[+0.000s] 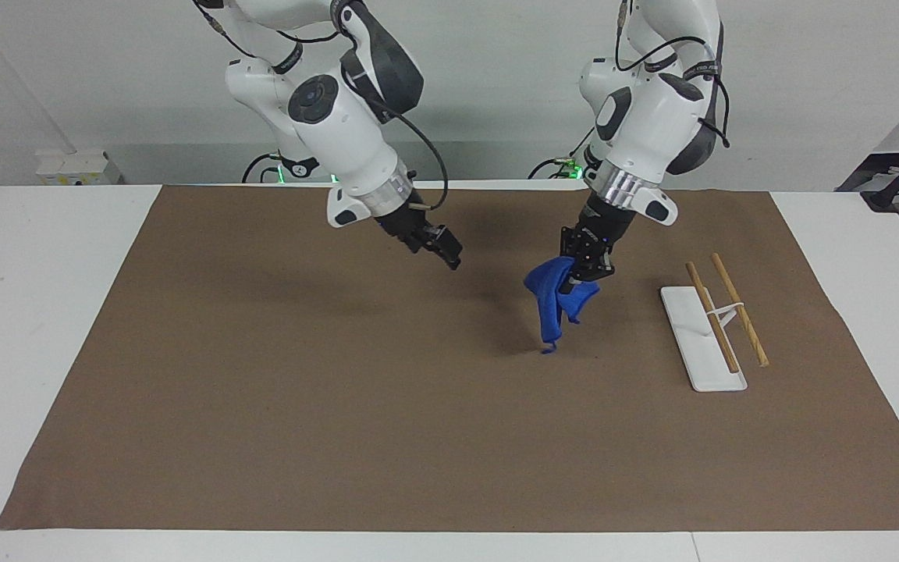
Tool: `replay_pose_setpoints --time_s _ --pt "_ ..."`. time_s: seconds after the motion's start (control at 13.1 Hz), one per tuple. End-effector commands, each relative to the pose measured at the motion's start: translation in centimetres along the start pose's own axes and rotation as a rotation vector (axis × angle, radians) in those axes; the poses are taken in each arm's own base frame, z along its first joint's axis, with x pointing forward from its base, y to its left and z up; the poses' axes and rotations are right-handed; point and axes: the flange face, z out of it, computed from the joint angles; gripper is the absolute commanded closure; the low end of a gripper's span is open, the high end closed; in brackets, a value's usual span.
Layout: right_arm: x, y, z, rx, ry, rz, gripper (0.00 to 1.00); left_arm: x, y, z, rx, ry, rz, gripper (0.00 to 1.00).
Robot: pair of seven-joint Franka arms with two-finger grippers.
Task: Right arm passes towel to left arm to hang
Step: 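Carry the towel toward the white rack while the right gripper withdraws, then drape the towel over the wooden sticks and open the left gripper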
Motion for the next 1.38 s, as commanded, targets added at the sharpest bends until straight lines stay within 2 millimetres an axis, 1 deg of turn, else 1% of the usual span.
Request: replay_pose_setpoints --time_s 0.0,0.08,0.15,0.23,0.31,0.38,0.46,0.54,0.61,0.76,0.84,0.92,1.07,1.15,1.3 --pt "3.2 5.6 -3.1 -0.160 0.023 -0.288 0.00 3.6 2.0 -0.3 -0.003 0.032 0.099 1.00" --pt "4.9 7.9 -4.6 -0.221 0.041 -0.415 0.00 5.5 2.7 -0.6 0.008 0.048 0.120 1.00" --pt "6.5 9.7 -6.2 -0.262 0.068 -0.515 0.00 7.0 3.2 -0.9 0.017 0.060 0.128 1.00" --pt "8.2 11.8 -7.8 -0.273 0.082 -0.570 0.00 8.9 4.0 -1.4 0.010 0.074 0.125 1.00" --pt "10.1 14.5 -10.1 -0.270 0.102 -0.594 0.00 11.3 5.0 -2.1 -0.001 0.090 0.138 1.00" --pt "11.1 16.3 -12.0 -0.266 0.122 -0.612 0.00 13.4 5.7 -2.7 -0.005 0.105 0.169 1.00" --pt "12.0 18.0 -13.4 -0.262 0.138 -0.595 0.00 15.1 6.0 -3.1 0.010 0.115 0.201 1.00" --pt "12.4 19.4 -15.1 -0.256 0.152 -0.567 0.00 17.2 6.6 -3.9 0.016 0.127 0.227 1.00" --pt "12.7 20.4 -16.6 -0.256 0.147 -0.546 0.00 18.7 7.2 -4.5 0.008 0.138 0.257 1.00" --pt "12.9 22.0 -18.8 -0.267 0.125 -0.530 0.00 22.5 8.3 -6.5 -0.013 0.167 0.359 1.00" --pt "13.2 22.2 -20.1 -0.310 0.146 -0.567 0.00 23.7 9.1 -7.6 -0.030 0.179 0.399 1.00" --pt "13.4 22.8 -20.4 -0.346 0.150 -0.596 0.00 24.7 10.2 -8.9 -0.055 0.192 0.408 1.00" --pt "13.4 22.7 -20.1 -0.348 0.143 -0.600 0.00 25.9 12.2 -10.6 -0.096 0.209 0.394 1.00" --pt "13.3 22.7 -20.0 -0.349 0.136 -0.597 0.00 26.4 13.0 -11.0 -0.106 0.219 0.412 1.00" --pt "13.0 22.5 -20.2 -0.348 0.136 -0.602 0.00 28.1 12.7 -11.5 -0.097 0.236 0.452 1.00"
